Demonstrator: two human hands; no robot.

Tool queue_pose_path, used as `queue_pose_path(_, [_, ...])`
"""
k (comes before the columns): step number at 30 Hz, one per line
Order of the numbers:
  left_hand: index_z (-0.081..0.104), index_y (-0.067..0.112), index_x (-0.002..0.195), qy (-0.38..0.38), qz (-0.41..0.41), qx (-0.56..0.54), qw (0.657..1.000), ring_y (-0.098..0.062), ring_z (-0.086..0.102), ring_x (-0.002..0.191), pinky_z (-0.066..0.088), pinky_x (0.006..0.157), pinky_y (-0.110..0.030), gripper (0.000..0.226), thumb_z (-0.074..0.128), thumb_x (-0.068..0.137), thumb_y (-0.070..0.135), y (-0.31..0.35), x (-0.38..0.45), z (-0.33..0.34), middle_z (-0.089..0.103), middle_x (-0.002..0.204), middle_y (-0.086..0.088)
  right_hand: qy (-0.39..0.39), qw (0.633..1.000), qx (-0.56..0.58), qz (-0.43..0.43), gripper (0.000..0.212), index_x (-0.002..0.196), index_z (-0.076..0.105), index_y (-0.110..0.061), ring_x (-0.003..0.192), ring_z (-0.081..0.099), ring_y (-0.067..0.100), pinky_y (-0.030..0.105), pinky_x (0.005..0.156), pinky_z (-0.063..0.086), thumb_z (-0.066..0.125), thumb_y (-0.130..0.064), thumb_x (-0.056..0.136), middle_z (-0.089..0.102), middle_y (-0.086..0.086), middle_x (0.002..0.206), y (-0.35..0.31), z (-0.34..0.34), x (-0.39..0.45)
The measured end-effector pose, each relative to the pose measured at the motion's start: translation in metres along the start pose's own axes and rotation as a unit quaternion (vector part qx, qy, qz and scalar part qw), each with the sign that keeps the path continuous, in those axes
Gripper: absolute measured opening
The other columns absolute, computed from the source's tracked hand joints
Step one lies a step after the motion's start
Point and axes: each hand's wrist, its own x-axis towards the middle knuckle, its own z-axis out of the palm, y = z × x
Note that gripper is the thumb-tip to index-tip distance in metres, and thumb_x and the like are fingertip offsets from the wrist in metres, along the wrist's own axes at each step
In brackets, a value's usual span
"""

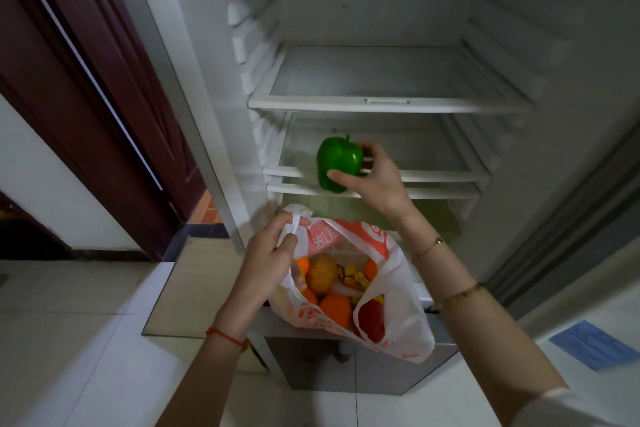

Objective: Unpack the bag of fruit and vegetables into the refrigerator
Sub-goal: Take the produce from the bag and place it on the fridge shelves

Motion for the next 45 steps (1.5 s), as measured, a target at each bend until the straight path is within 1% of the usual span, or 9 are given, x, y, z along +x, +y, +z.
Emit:
queue_pose_path(8, [0.056,0.055,0.108,0.024,0.011,0.007,1.0,0.015,0.06,0.062,0.045,0.065,-0.017,0.049,0.044,0.098,0.008,-0.005,0.003,-0.004,0.062,0.085,0.007,0.078,0.995,-0.047,-0.036,0.077,0.131,0.046,-0.004,0.119,0.052,0.025,0.03,0.1,0.046,0.087,-0.023,0.069,0.049,0.013,0.13,-0.006,0.056,0.08])
queue_pose_path(14, [0.058,0.053,0.107,0.014,0.023,-0.003,1.0,-0.038,0.067,0.072,0.056,0.068,-0.049,0.04,0.041,0.085,0.024,-0.001,0.003,-0.009,0.067,0.098,-0.026,0.088,0.994,-0.045,-0.051,0.079,0.13,0.045,-0.005,0.121,0.049,0.027,0.037,0.104,0.046,0.088,-0.019,0.066,0.047,0.013,0.129,-0.005,0.077,0.102])
queue_pose_path(20, [0.052,0.022,0.134,-0.001,0.004,-0.024,1.0,0.006,0.066,0.063,0.052,0.061,-0.009,0.04,0.044,0.098,0.006,-0.006,0.006,-0.009,0.066,0.085,0.003,0.076,0.996,-0.024,-0.032,0.094,0.141,0.031,-0.007,0.128,0.045,0.023,0.034,0.108,0.043,0.088,-0.022,0.068,0.042,0.011,0.139,-0.001,0.068,0.082])
queue_pose_path(23, [0.05,0.014,0.135,-0.031,0.0,-0.053,0.998,-0.018,0.067,0.049,0.061,0.061,-0.039,0.039,0.041,0.099,0.003,-0.004,0.001,-0.011,0.065,0.058,-0.002,0.097,0.994,-0.038,-0.026,0.082,0.136,0.038,-0.008,0.123,0.047,0.02,0.032,0.105,0.045,0.085,-0.028,0.072,0.046,0.008,0.134,0.003,0.056,0.058])
queue_pose_path(26, [0.052,0.013,0.132,-0.019,0.015,-0.034,0.999,-0.013,0.067,0.051,0.057,0.053,-0.023,0.036,0.041,0.099,0.003,0.0,-0.002,-0.01,0.067,0.073,-0.001,0.119,0.991,-0.049,-0.048,0.038,0.112,0.057,-0.011,0.098,0.06,0.014,0.032,0.088,0.055,0.075,-0.027,0.083,0.06,0.002,0.109,0.01,0.042,0.022])
queue_pose_path(30, [0.053,0.015,0.13,-0.044,0.007,-0.051,0.998,-0.019,0.065,0.047,0.056,0.048,-0.029,0.036,0.04,0.099,0.002,0.001,-0.009,-0.007,0.061,0.069,-0.011,0.001,0.992,-0.083,-0.093,0.023,0.08,0.071,-0.01,0.067,0.067,0.013,0.036,0.069,0.057,0.059,-0.024,0.094,0.071,0.0,0.073,0.032,0.037,-0.023])
queue_pose_path(35, [0.058,0.021,0.124,-0.029,0.019,-0.023,0.999,-0.035,0.068,0.061,0.055,0.055,-0.026,0.037,0.042,0.097,0.002,-0.003,-0.014,0.001,0.069,0.076,-0.026,-0.246,0.936,-0.246,-0.046,0.018,0.106,0.068,-0.016,0.082,0.056,0.009,0.012,0.069,0.039,0.059,-0.026,0.094,0.07,0.002,0.103,0.092,0.047,-0.063])
queue_pose_path(38, [0.055,0.02,0.129,-0.049,0.014,-0.008,0.999,-0.037,0.066,0.055,0.057,0.062,-0.049,0.037,0.042,0.097,0.006,-0.007,-0.018,0.004,0.067,0.062,-0.02,-0.278,0.925,-0.256,-0.027,0.049,0.134,0.05,-0.029,0.094,0.057,0.008,0.02,0.083,0.048,0.059,-0.047,0.089,0.062,-0.006,0.119,0.128,0.048,-0.077])
queue_pose_path(45, [0.061,0.021,0.116,-0.054,0.026,-0.001,0.998,-0.025,0.062,0.042,0.046,0.043,-0.019,0.034,0.043,0.096,0.001,-0.004,-0.031,0.008,0.061,0.053,-0.022,-0.275,0.817,-0.495,0.105,0.05,0.135,0.05,-0.013,0.124,0.053,0.029,0.039,0.107,0.042,0.055,-0.042,0.094,0.054,0.009,0.135,0.175,0.037,-0.108])
